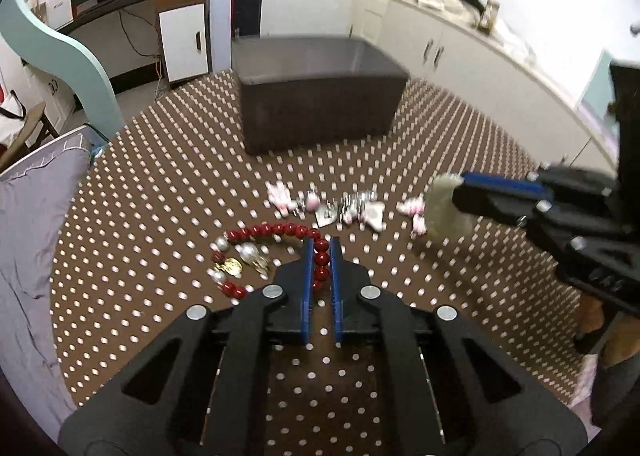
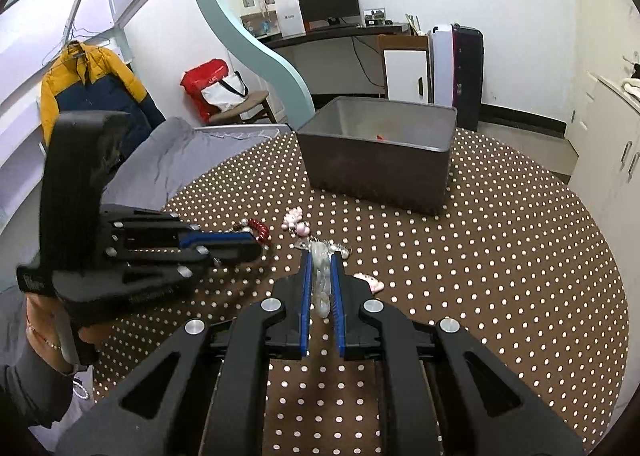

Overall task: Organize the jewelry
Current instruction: 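Grasp the red bead bracelet with the left gripper while the right holds the pendant, then lower both held items into the tin and open both grippers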

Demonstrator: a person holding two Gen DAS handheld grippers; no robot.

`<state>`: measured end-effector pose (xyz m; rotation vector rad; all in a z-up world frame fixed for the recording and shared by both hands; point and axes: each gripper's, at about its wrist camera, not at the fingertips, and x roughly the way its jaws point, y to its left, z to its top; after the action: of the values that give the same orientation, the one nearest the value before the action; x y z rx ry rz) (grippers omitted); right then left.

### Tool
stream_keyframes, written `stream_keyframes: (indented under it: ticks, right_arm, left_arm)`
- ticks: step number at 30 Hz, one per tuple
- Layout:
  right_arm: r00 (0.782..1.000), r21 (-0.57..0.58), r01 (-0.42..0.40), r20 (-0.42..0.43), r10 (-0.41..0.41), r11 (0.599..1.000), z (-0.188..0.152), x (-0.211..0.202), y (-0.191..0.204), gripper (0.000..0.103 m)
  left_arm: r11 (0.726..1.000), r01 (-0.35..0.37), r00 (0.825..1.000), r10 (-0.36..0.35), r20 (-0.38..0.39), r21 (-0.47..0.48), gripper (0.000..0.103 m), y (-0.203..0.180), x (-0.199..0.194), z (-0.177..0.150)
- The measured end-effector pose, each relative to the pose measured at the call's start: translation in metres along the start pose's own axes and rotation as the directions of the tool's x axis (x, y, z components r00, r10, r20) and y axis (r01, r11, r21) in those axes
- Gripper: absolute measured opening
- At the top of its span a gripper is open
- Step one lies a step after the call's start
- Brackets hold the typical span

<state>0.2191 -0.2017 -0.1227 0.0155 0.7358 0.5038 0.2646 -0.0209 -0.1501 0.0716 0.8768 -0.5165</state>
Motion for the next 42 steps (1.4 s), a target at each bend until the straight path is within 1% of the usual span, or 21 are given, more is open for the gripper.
stream_keyframes:
  ticks: [4, 6, 10, 13, 16, 18, 21, 23, 26, 28, 29, 32, 34, 37, 42]
  right_arm:
    - [1.0, -0.001, -0.011, 0.021, 0.011, 1.0, 0.009, -0.006, 0.002, 0.008]
    - [0.999, -0.001, -0.015, 0.033, 0.015, 1.0, 0.016, -0.008, 0.003, 0.008]
    - [0.999, -0.006, -0.027, 0.044, 0.027, 1.0, 0.03, -0.007, 0.005, 0.008]
    - [0.998, -0.009, -0.021, 0.052, 0.022, 1.0, 0.04, -0.005, 0.004, 0.008]
    - [0.998, -0.004, -0.016, 0.068, 0.016, 1.0, 0.055, -0.004, -0.001, 0.008]
    - [0.996, 0.005, 0.001, 0.086, -0.002, 1.0, 0.069, -0.003, -0.006, 0.008]
    - [0.994, 0.012, 0.021, 0.108, -0.022, 1.0, 0.087, 0.0, -0.012, 0.008]
    - [0.992, 0.014, 0.04, 0.118, -0.041, 0.999, 0.096, 0.003, -0.016, 0.008]
    - [0.99, 0.026, 0.064, 0.125, -0.067, 0.998, 0.109, 0.012, -0.025, 0.008]
    - [0.989, 0.03, 0.087, 0.116, -0.09, 0.996, 0.113, 0.02, -0.03, 0.008]
    - [0.989, 0.035, 0.09, 0.11, -0.094, 0.995, 0.113, 0.025, -0.033, 0.008]
    - [0.991, 0.043, 0.105, 0.079, -0.109, 0.993, 0.111, 0.041, -0.041, 0.008]
    - [0.992, 0.05, 0.109, 0.055, -0.112, 0.993, 0.107, 0.051, -0.045, 0.008]
    - [0.993, 0.053, 0.114, 0.022, -0.115, 0.992, 0.101, 0.064, -0.049, 0.007]
    - [0.993, 0.05, 0.116, -0.016, -0.115, 0.992, 0.093, 0.077, -0.054, 0.008]
  left_arm:
    - [1.0, 0.016, 0.998, -0.014, 0.057, -0.027, 0.008, 0.01, -0.024, 0.011]
    - [0.999, 0.036, 0.996, -0.033, 0.085, -0.037, 0.008, 0.014, -0.036, 0.016]
    - [0.998, 0.059, 0.991, -0.054, 0.124, -0.034, 0.008, 0.015, -0.051, 0.032]
    - [0.995, 0.096, 0.984, -0.091, 0.151, -0.026, 0.008, 0.015, -0.06, 0.041]
    - [0.995, 0.103, 0.98, -0.1, 0.174, -0.005, 0.008, 0.008, -0.061, 0.058]
    - [0.995, 0.101, 0.977, -0.1, 0.191, 0.006, 0.008, 0.003, -0.06, 0.072]
    - [0.994, 0.107, 0.969, -0.109, 0.221, 0.024, 0.008, -0.002, -0.061, 0.099]
    - [0.994, 0.103, 0.966, -0.107, 0.237, 0.032, 0.008, -0.007, -0.059, 0.112]
    - [0.996, 0.078, 0.963, -0.085, 0.255, 0.037, 0.008, -0.011, -0.048, 0.13]
    - [0.996, 0.085, 0.964, -0.09, 0.249, 0.034, 0.008, -0.011, -0.036, 0.138]
    - [0.997, 0.073, 0.965, -0.078, 0.25, 0.029, 0.008, -0.011, -0.029, 0.142]
    - [0.997, 0.071, 0.975, -0.074, 0.209, 0.018, 0.008, -0.009, -0.005, 0.148]
    - [0.998, 0.053, 0.983, -0.055, 0.176, 0.016, 0.008, -0.007, 0.011, 0.148]
    - [0.999, 0.05, 0.991, -0.048, 0.125, -0.008, 0.008, 0.0, 0.035, 0.146]
    - [0.998, 0.045, 0.997, -0.042, 0.068, -0.041, 0.008, 0.01, 0.059, 0.139]
